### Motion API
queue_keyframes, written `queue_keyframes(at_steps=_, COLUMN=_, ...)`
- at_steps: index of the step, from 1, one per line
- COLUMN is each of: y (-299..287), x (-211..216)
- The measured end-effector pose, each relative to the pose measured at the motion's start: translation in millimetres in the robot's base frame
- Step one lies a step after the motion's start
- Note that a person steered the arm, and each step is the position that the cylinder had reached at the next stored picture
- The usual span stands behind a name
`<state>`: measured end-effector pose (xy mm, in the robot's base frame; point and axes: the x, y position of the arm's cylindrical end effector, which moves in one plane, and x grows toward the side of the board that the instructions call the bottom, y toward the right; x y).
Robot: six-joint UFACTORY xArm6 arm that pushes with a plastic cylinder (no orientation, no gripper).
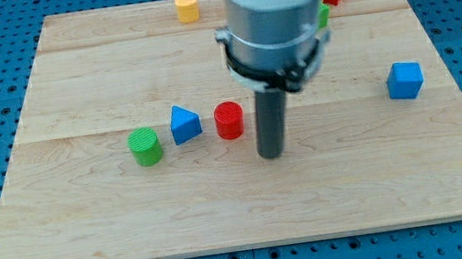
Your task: Push the blue triangle to the green star
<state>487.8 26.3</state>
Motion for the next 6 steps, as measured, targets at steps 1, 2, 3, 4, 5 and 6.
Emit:
queue_keyframes(at_steps=1, y=-21, x=-60)
queue_keyframes(at_steps=2, y=-18, x=-20)
queue_keyframes(at_steps=3, y=-91, x=3)
queue_keyframes(at_steps=4, y=-124, x=-40)
queue_keyframes(at_steps=5, y=-102, x=-75)
queue_keyframes(at_steps=6, y=-87, x=-63)
